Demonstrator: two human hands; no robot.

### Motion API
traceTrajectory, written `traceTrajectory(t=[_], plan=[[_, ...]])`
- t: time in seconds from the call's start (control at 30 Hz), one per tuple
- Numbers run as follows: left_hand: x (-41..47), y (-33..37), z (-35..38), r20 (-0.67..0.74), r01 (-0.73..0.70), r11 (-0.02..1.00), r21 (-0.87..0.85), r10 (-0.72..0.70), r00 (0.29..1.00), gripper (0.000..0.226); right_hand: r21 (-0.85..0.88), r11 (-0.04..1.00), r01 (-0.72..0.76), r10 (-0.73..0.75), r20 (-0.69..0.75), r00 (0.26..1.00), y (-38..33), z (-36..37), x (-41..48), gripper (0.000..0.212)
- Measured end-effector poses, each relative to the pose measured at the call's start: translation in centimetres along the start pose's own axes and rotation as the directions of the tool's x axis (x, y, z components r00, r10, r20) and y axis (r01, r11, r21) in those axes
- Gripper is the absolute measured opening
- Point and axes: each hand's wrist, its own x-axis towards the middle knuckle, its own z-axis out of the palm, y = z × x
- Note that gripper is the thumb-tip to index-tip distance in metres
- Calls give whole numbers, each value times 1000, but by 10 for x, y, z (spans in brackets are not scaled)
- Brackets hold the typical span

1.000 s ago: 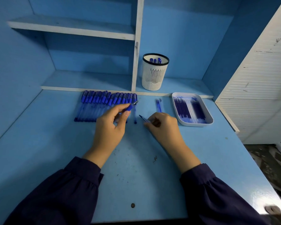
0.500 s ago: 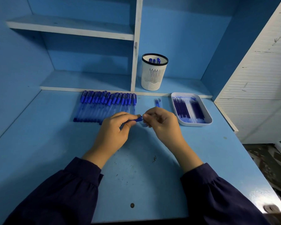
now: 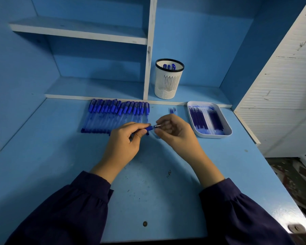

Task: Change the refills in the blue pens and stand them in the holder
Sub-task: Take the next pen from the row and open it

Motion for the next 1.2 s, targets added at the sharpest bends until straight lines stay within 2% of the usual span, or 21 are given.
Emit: traceTrajectory(t=[0.13,0.2,0.3,0.43,0.57,0.7,0.83,0.97,1.2], plan=[[0,0,0,9,1,1000,3,-1,1000,22,-106,994,-34,33,-11,999,3,1,0,11],[0,0,0,7,0,1000,8,-1,1000,21,-71,997,-24,24,-2,1000,3,0,1,4],[0,-1,0,8,-9,1000,9,9,1000,22,9,999,-47,47,-8,999,0,-1,0,13],[0,-2,0,18,-10,1000,27,10,1000,22,-35,998,-61,61,-6,998,1,-1,0,6],[1,-3,0,14,-18,999,29,17,1000,23,88,992,-89,89,-1,996,-1,-2,0,12],[1,-1,1,11,-21,999,39,21,1000,21,38,995,-95,95,2,996,0,-1,0,7],[0,-3,1,16,-20,999,42,19,1000,23,169,978,-127,128,3,992,-2,-3,1,15],[0,-4,1,19,-6,999,42,6,1000,21,130,982,-136,137,1,991,-2,-4,1,9],[0,-4,1,-1,-2,999,39,2,1000,22,299,939,-172,202,-70,977,-6,-13,4,17]])
